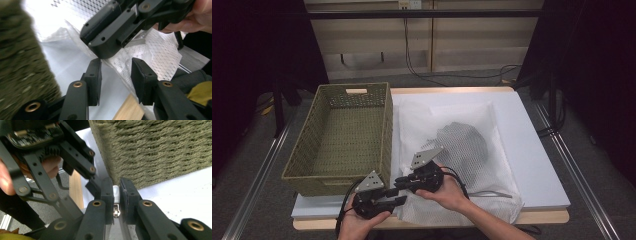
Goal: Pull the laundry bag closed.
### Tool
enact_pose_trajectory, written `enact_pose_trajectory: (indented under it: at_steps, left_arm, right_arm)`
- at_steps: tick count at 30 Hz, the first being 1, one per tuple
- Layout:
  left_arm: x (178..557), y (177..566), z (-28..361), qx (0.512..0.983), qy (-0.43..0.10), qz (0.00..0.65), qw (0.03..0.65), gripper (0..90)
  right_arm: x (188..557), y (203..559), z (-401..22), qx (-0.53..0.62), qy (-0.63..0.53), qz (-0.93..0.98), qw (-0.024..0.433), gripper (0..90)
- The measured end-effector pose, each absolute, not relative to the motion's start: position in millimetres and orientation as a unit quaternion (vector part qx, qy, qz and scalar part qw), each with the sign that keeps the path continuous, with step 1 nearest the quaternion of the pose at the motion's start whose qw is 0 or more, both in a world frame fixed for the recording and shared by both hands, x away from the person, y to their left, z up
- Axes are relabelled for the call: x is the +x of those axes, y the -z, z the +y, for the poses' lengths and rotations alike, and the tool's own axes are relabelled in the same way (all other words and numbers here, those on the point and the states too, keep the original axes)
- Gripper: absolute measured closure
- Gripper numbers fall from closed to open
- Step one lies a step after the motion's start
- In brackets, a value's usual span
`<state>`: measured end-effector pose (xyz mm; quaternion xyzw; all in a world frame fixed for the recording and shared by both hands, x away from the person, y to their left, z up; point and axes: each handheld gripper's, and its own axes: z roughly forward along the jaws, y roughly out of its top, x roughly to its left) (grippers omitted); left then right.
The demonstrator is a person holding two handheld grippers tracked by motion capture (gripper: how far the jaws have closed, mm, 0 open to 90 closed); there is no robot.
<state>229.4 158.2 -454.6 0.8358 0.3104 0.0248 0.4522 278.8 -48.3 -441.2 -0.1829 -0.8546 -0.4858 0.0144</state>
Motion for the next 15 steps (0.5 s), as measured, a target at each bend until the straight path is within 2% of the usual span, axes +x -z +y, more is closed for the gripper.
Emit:
enact_pose_trajectory:
  at_steps: [4, 15]
  left_arm:
    - [231, 455, 157, 0.841, -0.017, 0.298, 0.451, 86.4]
    - [231, 453, 154, 0.844, -0.02, 0.305, 0.441, 89.3]
  right_arm:
    - [280, 440, -50, -0.187, 0.493, -0.85, 0.018, 82.0]
    - [276, 433, -64, -0.183, 0.502, -0.845, 0.017, 82.0]
